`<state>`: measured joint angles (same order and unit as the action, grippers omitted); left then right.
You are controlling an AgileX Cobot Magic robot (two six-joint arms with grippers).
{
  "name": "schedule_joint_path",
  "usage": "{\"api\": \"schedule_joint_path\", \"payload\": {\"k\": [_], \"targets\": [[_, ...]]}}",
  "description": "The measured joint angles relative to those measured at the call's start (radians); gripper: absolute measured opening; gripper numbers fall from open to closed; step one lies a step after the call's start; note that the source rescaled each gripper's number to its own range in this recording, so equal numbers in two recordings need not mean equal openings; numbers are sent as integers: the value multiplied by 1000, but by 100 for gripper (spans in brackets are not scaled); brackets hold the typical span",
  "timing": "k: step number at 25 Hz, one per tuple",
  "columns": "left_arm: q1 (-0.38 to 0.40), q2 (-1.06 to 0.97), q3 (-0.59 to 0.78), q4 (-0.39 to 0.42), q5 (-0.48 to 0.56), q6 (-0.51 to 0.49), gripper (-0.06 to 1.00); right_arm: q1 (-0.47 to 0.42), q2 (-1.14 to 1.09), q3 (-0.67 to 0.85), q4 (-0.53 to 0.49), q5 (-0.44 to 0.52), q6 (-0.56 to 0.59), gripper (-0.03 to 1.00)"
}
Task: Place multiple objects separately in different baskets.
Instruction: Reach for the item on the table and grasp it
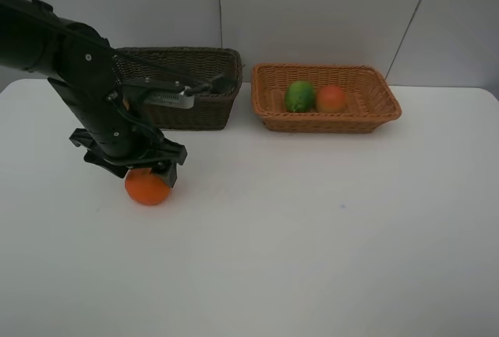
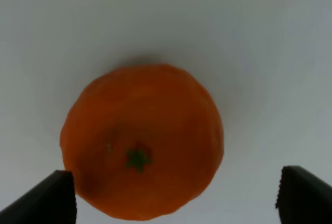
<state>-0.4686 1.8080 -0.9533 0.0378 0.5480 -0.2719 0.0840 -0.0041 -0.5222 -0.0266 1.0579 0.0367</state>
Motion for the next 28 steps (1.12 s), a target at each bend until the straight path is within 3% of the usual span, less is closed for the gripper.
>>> {"api": "schedule_joint_path", "payload": {"k": [5, 8, 28], "targets": [[0, 7, 0, 106, 65, -101, 100, 0, 0, 0, 0, 0, 0, 94], [0, 7, 0, 122, 65, -122, 100, 0, 0, 0, 0, 0, 0, 94], [0, 41, 0, 91, -51, -96, 100, 0, 0, 0, 0, 0, 0, 94]]}}
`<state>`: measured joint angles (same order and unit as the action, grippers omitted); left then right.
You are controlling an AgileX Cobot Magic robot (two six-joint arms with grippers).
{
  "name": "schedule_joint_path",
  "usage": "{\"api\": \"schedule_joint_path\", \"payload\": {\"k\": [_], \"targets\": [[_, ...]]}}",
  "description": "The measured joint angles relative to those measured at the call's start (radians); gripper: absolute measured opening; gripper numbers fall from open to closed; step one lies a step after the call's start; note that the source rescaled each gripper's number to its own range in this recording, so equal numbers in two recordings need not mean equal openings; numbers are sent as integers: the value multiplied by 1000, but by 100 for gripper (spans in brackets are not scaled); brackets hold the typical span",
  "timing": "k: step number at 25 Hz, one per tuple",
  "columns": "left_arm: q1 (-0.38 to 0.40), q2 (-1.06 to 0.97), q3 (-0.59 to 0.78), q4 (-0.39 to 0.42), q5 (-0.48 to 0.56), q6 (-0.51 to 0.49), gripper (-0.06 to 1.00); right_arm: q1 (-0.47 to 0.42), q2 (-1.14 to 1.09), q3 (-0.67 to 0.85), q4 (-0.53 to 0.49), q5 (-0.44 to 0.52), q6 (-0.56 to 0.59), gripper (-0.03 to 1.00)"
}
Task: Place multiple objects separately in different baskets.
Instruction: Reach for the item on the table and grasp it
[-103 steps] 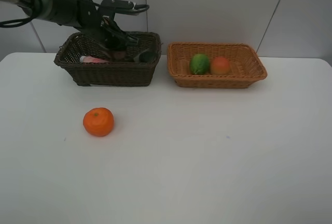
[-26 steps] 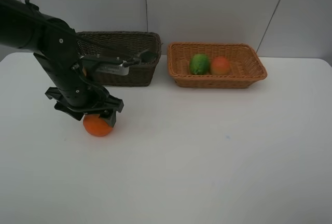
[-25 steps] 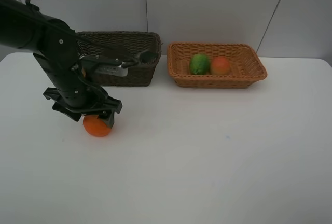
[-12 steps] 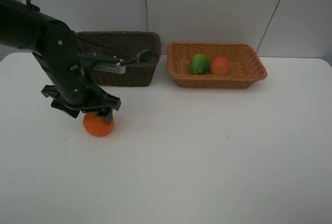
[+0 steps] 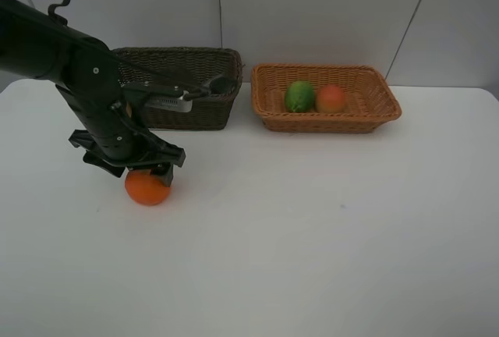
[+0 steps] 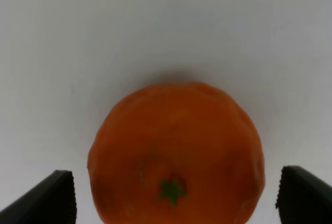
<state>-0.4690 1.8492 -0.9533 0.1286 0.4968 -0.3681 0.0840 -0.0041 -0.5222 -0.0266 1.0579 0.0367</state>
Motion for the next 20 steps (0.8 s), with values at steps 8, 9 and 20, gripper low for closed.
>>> {"api": "schedule_joint_path", "payload": {"k": [8, 9, 20], "targets": [[0, 43, 0, 0, -16, 0, 100, 0, 0, 0, 0, 0, 0, 94], [0, 50, 0, 0, -16, 1, 100, 0, 0, 0, 0, 0, 0, 94], [0, 88, 0, 0, -45, 7, 100, 0, 0, 0, 0, 0, 0, 94]]}}
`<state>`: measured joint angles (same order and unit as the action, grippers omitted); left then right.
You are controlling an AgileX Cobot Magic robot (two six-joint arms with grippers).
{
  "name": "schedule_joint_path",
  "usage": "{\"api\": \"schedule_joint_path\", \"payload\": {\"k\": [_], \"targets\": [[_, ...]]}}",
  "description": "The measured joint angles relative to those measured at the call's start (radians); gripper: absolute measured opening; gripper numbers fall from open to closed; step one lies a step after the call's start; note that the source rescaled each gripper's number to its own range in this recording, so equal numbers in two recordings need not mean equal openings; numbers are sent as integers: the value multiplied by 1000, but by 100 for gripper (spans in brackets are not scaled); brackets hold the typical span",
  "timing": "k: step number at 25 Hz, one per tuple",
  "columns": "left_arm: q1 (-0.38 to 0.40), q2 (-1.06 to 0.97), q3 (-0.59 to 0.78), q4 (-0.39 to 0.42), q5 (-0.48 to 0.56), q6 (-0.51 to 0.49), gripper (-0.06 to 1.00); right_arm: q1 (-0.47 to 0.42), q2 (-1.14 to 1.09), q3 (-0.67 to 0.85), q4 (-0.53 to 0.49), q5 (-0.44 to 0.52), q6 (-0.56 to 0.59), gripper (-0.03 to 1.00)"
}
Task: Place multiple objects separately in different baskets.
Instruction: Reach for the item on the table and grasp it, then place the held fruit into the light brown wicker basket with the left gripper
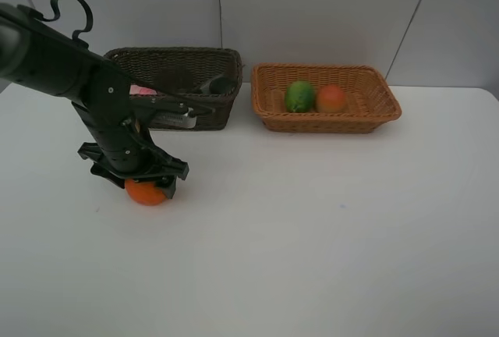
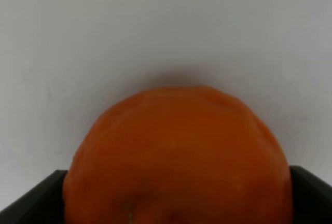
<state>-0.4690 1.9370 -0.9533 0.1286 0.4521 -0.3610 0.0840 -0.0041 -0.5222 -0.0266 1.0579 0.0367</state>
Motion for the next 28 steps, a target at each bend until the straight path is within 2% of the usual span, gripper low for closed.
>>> {"api": "schedule_joint_path", "payload": {"k": [6, 10, 28], "targets": [[0, 6, 0, 0, -10, 1, 100, 0, 0, 0, 0, 0, 0, 94], [0, 6, 0, 1, -12, 1, 93, 0, 0, 0, 0, 0, 0, 94], [0, 6, 0, 1, -13, 1, 93, 0, 0, 0, 0, 0, 0, 94]]}}
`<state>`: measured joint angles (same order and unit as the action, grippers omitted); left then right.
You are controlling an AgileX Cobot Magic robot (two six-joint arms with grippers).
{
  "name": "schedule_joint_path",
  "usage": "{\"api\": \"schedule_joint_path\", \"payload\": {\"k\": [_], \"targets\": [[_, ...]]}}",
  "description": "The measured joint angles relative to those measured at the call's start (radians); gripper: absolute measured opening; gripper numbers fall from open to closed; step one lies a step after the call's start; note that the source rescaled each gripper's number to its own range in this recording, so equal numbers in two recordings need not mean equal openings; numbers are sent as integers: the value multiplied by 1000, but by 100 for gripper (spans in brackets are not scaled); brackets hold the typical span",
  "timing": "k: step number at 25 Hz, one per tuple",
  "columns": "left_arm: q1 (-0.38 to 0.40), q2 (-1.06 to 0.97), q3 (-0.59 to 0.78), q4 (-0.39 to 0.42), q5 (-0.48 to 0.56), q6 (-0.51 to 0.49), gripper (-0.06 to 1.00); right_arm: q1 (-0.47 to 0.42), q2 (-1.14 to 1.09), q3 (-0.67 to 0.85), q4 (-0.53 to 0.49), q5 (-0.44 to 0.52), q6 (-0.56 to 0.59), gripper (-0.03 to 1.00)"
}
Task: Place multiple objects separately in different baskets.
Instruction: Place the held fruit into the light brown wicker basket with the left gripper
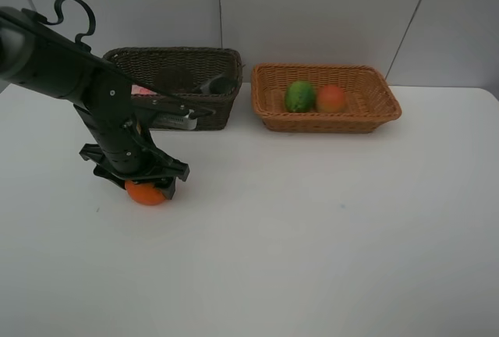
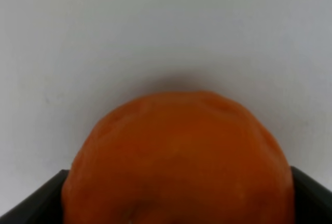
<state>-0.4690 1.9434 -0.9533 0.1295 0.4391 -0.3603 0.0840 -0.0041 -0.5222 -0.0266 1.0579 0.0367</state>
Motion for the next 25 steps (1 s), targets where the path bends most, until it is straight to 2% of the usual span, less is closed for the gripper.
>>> {"api": "schedule_joint_path", "payload": {"k": [4, 9, 13, 19, 25], "targets": [[0, -4, -11, -1, 21, 0, 93, 0, 0, 0, 0, 0, 0, 94], [0, -67, -129, -30, 151, 12, 93, 0, 0, 0, 0, 0, 0, 94], [-28, -91, -256, -52, 253, 62, 93, 0, 0, 0, 0, 0, 0, 94], [-102, -82, -406, -64, 282, 100, 93, 0, 0, 0, 0, 0, 0, 94], [-177, 63, -680, -68, 284, 108, 93, 0, 0, 0, 0, 0, 0, 94]]}}
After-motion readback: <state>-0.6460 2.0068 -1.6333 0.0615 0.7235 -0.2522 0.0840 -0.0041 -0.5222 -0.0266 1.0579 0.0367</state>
